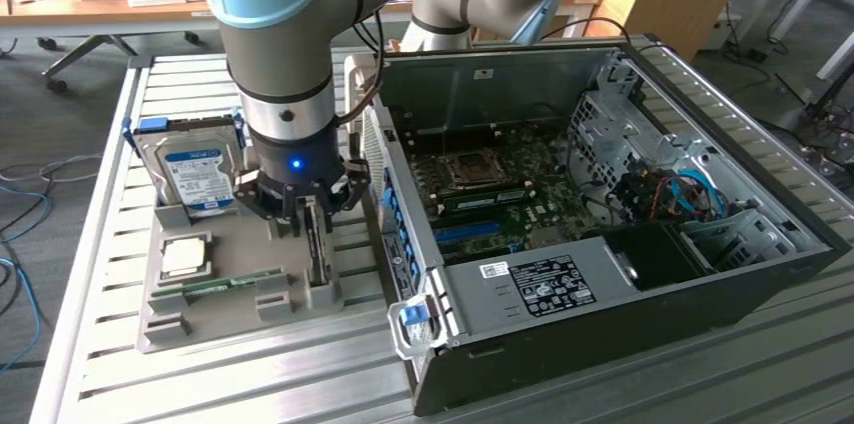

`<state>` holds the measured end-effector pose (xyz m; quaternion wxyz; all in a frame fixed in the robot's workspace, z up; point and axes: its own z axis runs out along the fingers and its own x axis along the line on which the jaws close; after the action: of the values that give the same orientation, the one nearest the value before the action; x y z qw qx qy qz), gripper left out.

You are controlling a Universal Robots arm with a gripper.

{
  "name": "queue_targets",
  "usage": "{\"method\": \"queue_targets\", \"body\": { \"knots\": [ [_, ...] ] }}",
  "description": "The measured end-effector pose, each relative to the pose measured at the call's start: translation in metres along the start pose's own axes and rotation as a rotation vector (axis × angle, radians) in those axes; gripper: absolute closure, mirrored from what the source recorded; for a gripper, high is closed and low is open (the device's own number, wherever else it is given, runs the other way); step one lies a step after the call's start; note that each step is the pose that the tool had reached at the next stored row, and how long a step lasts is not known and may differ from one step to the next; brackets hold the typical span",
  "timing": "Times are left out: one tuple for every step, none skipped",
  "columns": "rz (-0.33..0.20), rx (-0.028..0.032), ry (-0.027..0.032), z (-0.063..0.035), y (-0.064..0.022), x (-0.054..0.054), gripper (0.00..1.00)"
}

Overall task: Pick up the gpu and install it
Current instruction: 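Pick up the gpu and move the gpu toward the slot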

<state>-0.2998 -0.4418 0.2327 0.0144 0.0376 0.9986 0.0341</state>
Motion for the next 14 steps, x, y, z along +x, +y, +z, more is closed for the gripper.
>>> {"method": "queue_targets", "body": {
  "knots": [
    [0.0,-0.0001,-0.0001,0.0,0.0,0.0,0.57],
    [0.0,-0.0002,-0.0002,0.0001,-0.0003,0.0001,0.57],
    [0.0,-0.0002,-0.0002,0.0001,-0.0005,0.0001,0.57],
    [0.0,-0.0001,-0.0002,0.0,-0.0007,0.0,0.57],
    [0.0,-0.0001,-0.0001,0.0,-0.0008,-0.0001,0.57],
    [0.0,-0.0001,-0.0002,0.0,-0.0009,-0.0001,0.57],
    [0.0,0.0,0.0,-0.0001,-0.001,-0.0001,0.57],
    [0.0,0.0,0.0,-0.0001,-0.0015,-0.0001,0.57],
    [0.0,0.0,0.0,-0.0001,-0.0018,-0.0001,0.57],
    [0.0,0.0,0.0,-0.0001,-0.0019,-0.0002,0.57],
    [0.0,0.0,0.0,-0.0001,-0.0019,-0.0002,0.57],
    [0.0,0.0,-0.0001,-0.0001,-0.002,-0.0001,0.57],
    [0.0,-0.0001,-0.0001,-0.0001,-0.002,-0.0001,0.57],
    [0.0,-0.0001,-0.0001,-0.0001,-0.002,-0.0002,0.57]
  ]
}}
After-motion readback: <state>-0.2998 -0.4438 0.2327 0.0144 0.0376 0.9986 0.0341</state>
